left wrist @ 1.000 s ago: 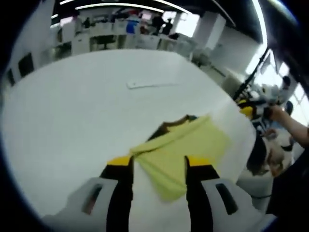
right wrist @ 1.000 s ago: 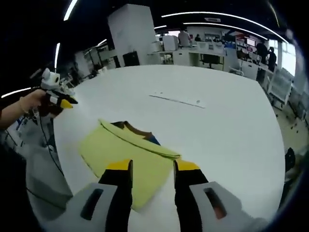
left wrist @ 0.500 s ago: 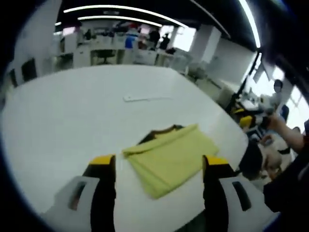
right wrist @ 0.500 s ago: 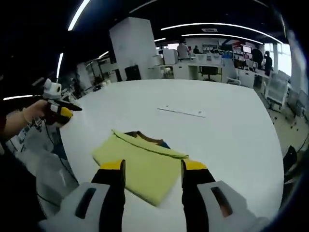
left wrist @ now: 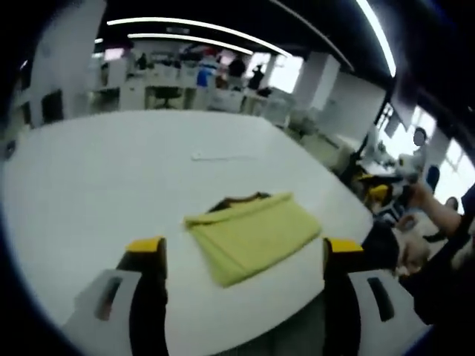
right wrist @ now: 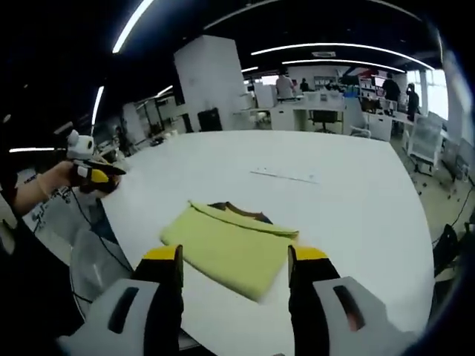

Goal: Fold the garment on the visible template until the final outline fits inside the template.

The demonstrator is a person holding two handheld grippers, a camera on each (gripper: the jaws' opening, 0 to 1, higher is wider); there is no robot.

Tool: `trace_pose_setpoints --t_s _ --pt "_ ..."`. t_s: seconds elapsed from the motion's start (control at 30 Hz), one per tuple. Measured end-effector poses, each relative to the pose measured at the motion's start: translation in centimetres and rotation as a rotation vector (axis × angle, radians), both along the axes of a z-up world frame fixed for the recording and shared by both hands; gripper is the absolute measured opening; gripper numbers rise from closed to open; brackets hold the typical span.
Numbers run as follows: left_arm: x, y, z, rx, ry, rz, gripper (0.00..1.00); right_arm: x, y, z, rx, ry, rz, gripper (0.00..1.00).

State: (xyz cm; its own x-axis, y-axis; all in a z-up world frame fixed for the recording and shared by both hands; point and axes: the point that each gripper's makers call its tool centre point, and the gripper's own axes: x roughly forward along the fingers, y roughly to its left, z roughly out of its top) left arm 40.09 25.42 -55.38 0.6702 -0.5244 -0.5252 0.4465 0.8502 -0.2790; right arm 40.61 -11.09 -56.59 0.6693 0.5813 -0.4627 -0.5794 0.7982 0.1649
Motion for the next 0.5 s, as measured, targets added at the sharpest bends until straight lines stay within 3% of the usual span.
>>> trace_pose_setpoints --t_s 0.23,0.5 --pt "-1.9 0.6 -0.1 0.040 -0.024 0.022 0.98 -2.0 -0.7 0.2 0.004 0.000 -0.005 0.64" --pt "-5.1 1.5 -2.1 0.017 0.043 0.058 0.99 -4.2 -1.5 -0.1 0.068 0.031 -0.031 0.75"
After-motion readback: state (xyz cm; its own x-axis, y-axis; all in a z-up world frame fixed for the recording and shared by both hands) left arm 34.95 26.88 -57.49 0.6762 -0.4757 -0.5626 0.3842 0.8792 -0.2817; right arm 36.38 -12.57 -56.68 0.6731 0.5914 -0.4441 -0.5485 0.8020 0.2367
